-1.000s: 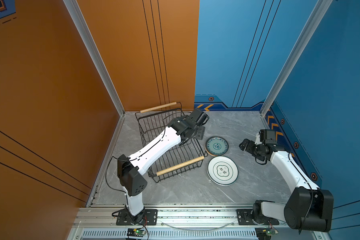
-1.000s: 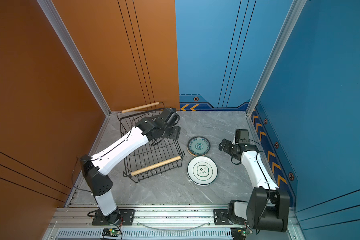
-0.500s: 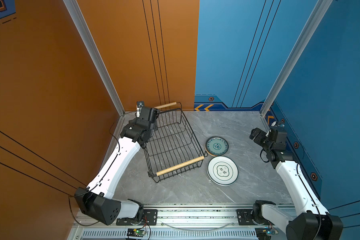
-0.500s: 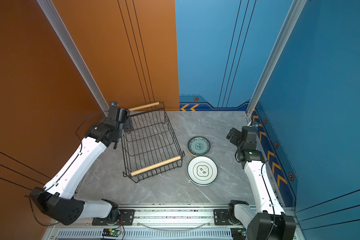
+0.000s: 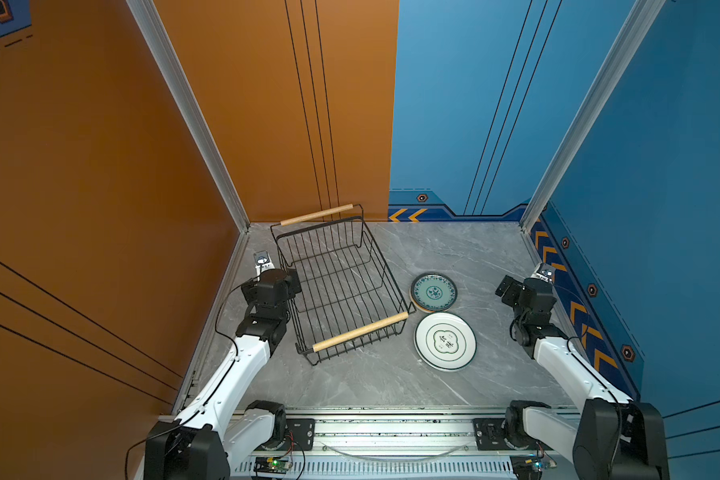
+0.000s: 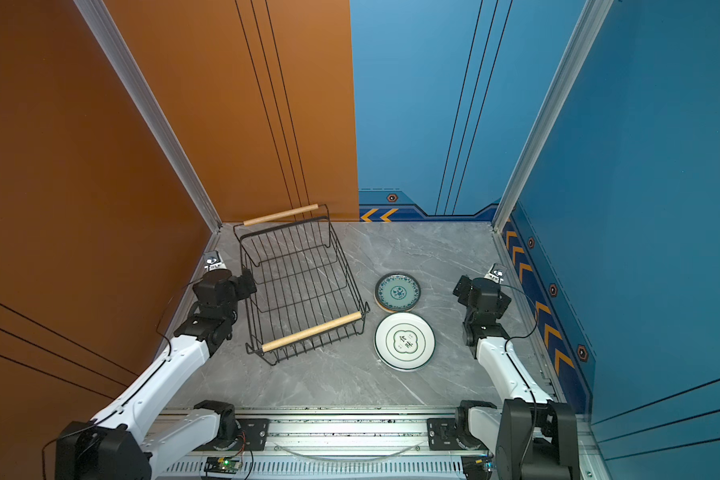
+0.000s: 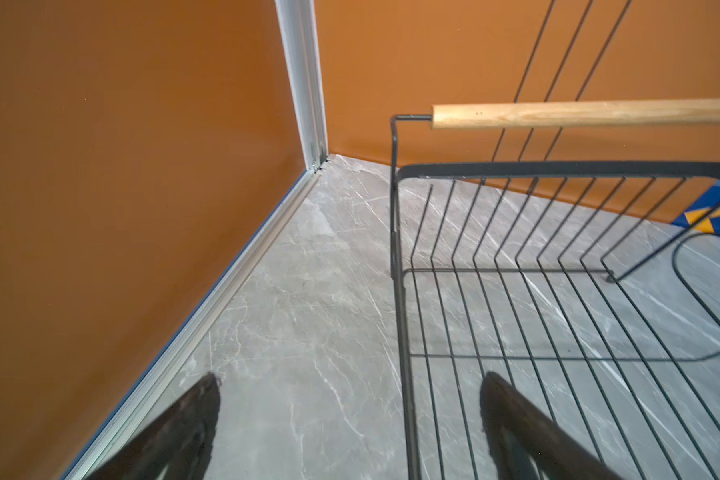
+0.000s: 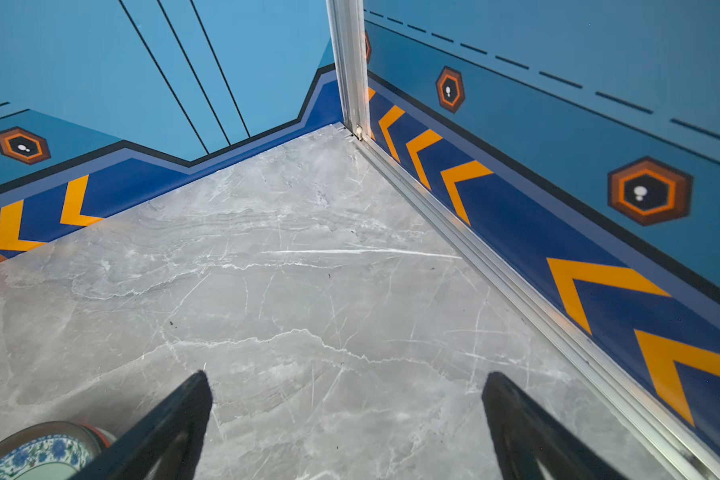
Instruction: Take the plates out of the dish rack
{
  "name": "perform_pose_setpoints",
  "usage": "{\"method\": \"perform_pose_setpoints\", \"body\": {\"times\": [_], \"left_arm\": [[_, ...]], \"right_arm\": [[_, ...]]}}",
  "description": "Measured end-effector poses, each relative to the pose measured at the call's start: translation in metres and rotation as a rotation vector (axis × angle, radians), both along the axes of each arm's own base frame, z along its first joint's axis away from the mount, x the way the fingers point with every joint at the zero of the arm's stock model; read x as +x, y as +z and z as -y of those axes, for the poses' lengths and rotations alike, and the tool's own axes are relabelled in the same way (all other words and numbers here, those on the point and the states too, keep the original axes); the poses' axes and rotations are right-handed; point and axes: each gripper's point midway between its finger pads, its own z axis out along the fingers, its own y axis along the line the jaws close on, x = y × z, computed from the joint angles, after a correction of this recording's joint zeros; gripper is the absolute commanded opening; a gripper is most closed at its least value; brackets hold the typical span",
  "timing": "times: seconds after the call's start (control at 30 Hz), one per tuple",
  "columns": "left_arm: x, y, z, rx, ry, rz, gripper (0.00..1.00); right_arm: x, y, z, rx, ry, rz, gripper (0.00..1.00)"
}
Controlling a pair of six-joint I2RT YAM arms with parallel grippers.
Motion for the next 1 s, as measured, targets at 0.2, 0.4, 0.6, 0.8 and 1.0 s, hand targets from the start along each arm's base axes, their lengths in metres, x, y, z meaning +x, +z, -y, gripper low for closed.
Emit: {"method": "perform_pose_setpoints", "body": {"times": [0.2, 0.4, 0.6, 0.8, 1.0], "left_arm": [[-0.011, 0.012, -0.043, -0.012, 0.159, 0.059, 0.98], [-0.012, -0.016, -0.061, 0.006, 0.248, -0.045, 0.98], [-0.008, -0.058, -0.064, 0.039, 0.271, -0.192, 0.98], [-0.001, -0.067, -0.056, 0.072, 0.24, -0.212, 0.98], [0.007, -0.075, -0.044, 0.084, 0.144, -0.178, 0.98]], "right_arm": [[0.006, -0.015, -0.001, -0.032, 0.011, -0.051, 1.0], [0.01, -0.015, -0.001, -0.058, 0.004, -0.046, 1.0], [0.01, -0.011, 0.003, -0.079, -0.015, -0.037, 1.0], [0.004, -0.021, 0.004, -0.086, -0.018, -0.052, 1.0], [0.001, -0.028, 0.003, -0.082, -0.013, -0.053, 1.0]]}}
